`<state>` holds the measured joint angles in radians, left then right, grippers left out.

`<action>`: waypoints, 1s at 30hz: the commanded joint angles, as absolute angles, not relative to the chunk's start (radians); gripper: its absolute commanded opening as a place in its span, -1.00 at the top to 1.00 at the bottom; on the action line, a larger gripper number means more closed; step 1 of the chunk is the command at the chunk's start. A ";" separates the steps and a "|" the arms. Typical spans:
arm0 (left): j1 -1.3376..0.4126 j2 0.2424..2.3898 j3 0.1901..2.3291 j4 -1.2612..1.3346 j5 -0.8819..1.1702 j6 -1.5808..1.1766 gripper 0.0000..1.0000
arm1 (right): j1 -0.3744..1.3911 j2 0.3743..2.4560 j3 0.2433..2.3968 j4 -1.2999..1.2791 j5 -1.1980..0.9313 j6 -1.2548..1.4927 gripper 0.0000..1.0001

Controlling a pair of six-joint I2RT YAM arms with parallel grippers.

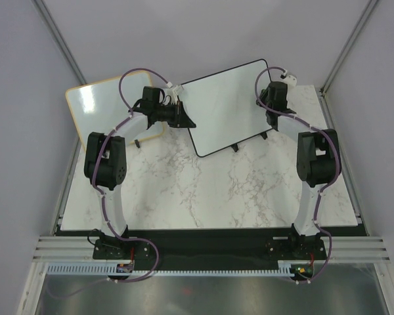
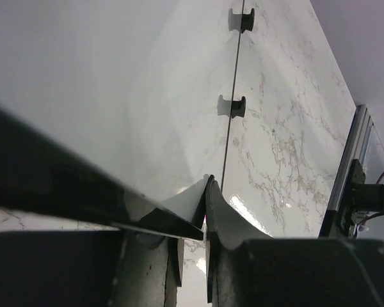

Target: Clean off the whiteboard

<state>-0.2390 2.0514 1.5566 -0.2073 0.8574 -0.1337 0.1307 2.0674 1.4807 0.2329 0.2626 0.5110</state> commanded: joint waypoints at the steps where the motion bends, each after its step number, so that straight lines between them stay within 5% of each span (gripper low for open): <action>1: -0.245 2.043 1.568 -0.207 0.710 0.064 0.96 | 0.112 2.092 1.361 0.170 0.271 0.589 1.00; 17: -0.244 2.056 1.577 -0.204 0.715 0.064 0.96 | 0.225 2.039 1.244 0.294 0.140 0.371 1.00; 24: -0.242 2.056 1.586 -0.206 0.713 0.058 0.96 | 0.304 2.034 1.149 0.449 -0.028 0.495 1.00; 30: -0.242 2.051 1.582 -0.207 0.709 0.061 0.96 | 0.285 2.019 1.089 0.517 0.056 0.626 1.00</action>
